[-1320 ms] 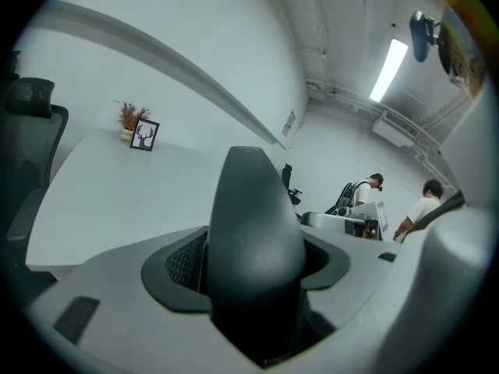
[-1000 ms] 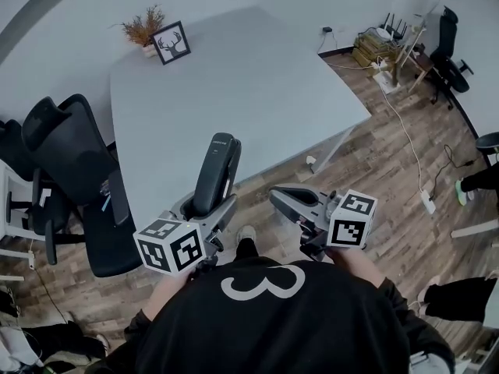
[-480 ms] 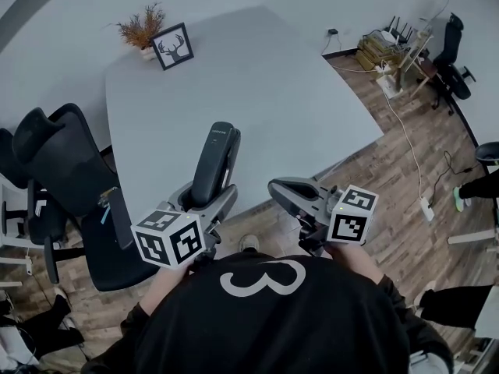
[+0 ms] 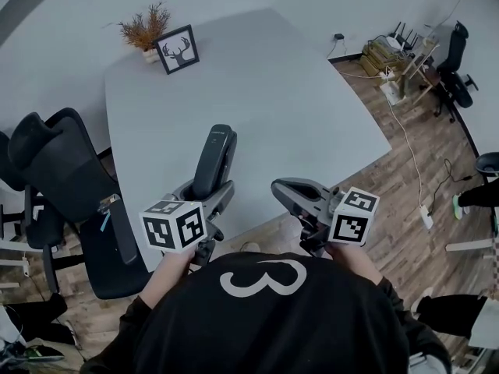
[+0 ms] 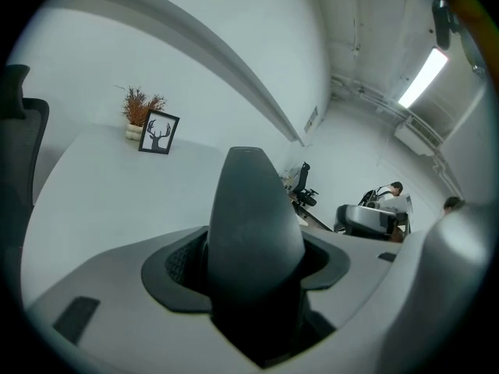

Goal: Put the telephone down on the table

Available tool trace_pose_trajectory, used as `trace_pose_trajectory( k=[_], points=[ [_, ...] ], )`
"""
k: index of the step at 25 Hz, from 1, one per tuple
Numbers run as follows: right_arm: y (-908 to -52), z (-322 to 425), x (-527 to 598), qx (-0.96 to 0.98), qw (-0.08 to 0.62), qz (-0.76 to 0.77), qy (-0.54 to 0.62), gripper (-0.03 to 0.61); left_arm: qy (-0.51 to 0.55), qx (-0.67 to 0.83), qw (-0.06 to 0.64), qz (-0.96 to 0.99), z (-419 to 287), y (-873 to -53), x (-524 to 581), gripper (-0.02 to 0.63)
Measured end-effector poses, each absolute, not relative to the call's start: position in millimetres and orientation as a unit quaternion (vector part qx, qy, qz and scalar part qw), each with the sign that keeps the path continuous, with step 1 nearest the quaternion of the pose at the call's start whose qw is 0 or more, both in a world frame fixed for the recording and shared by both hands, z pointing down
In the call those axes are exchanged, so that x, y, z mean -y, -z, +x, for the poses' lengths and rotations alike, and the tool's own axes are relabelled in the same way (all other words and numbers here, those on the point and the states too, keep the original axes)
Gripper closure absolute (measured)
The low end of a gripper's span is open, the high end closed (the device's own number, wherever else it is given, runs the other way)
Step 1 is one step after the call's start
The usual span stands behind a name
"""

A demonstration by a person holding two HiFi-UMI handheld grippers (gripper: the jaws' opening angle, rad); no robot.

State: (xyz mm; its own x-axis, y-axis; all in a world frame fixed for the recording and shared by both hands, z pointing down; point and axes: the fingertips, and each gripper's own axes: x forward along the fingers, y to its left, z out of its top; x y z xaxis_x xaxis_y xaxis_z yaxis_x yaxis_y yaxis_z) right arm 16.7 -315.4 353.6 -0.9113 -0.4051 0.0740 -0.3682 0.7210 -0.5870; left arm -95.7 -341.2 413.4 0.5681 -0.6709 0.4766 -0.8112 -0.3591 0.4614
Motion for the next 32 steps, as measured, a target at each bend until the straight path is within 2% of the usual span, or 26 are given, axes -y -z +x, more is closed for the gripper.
trace_pose_trajectory(
  k=[14, 32],
  points=[
    [-387, 8, 363, -0.918, -0.002, -0.231, 0.323, 0.571, -0.169, 0.468, 0.367, 0.786, -118, -512, 397, 0.318],
    [-424, 6, 393, -0.904, -0.028, -0.229, 0.359, 0.571, -0.240, 0.489, 0.364, 0.755, -127, -590, 427, 0.318]
  ],
)
